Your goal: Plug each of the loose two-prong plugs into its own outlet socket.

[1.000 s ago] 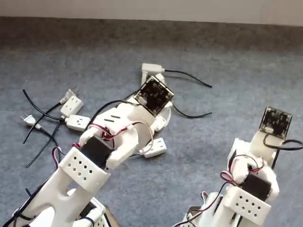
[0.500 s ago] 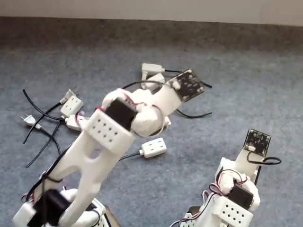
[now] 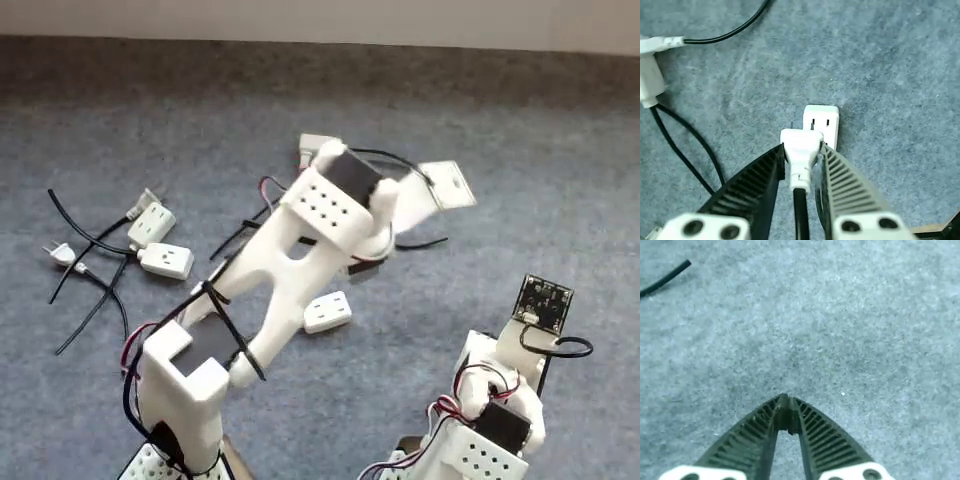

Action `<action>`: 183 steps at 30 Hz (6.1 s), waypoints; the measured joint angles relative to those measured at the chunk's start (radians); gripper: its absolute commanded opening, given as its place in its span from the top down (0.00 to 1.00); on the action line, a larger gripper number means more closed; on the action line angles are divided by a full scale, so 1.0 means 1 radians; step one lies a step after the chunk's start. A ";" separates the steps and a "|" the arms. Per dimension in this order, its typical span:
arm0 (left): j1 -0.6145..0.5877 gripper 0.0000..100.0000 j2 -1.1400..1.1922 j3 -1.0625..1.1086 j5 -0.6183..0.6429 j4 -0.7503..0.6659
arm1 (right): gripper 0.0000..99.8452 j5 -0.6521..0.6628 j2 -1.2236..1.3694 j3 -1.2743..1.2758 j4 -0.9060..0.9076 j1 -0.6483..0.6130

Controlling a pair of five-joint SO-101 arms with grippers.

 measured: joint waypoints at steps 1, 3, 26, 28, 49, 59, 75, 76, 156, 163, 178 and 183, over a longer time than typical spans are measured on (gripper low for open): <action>0.011 0.99 0.009 0.006 -0.005 0.000 | 0.99 0.000 0.000 0.000 0.000 0.000; 0.020 0.99 0.023 0.021 -0.009 0.000 | 0.99 0.000 0.000 0.000 0.000 0.000; -0.041 0.99 0.164 0.037 -0.029 0.000 | 0.99 0.000 0.000 0.002 0.000 0.000; -0.054 0.99 0.164 0.037 -0.043 0.000 | 0.99 0.000 0.000 0.002 0.000 0.000; -0.008 0.99 0.164 0.037 -0.011 0.000 | 0.99 0.000 0.000 0.002 0.000 0.000; -0.008 0.99 0.167 0.037 -0.011 0.000 | 0.99 0.000 0.000 0.002 0.000 0.000; 0.005 0.99 0.167 0.189 -0.008 -0.114 | 0.99 0.000 0.000 0.002 0.000 0.000; 0.005 0.99 0.167 0.190 -0.008 -0.114 | 0.99 0.000 0.000 0.002 0.000 0.000; -0.101 0.98 0.095 0.310 0.040 -0.295 | 0.99 0.000 0.000 0.002 0.000 0.000; -0.167 0.90 0.097 -0.072 0.040 -0.238 | 0.99 0.000 0.000 0.002 0.000 0.000; -0.293 0.90 0.288 -0.284 -0.058 -0.582 | 0.99 0.000 0.000 0.002 0.000 0.000; -0.353 0.89 0.462 -0.402 -0.060 -0.643 | 0.99 0.000 0.000 0.002 0.000 0.000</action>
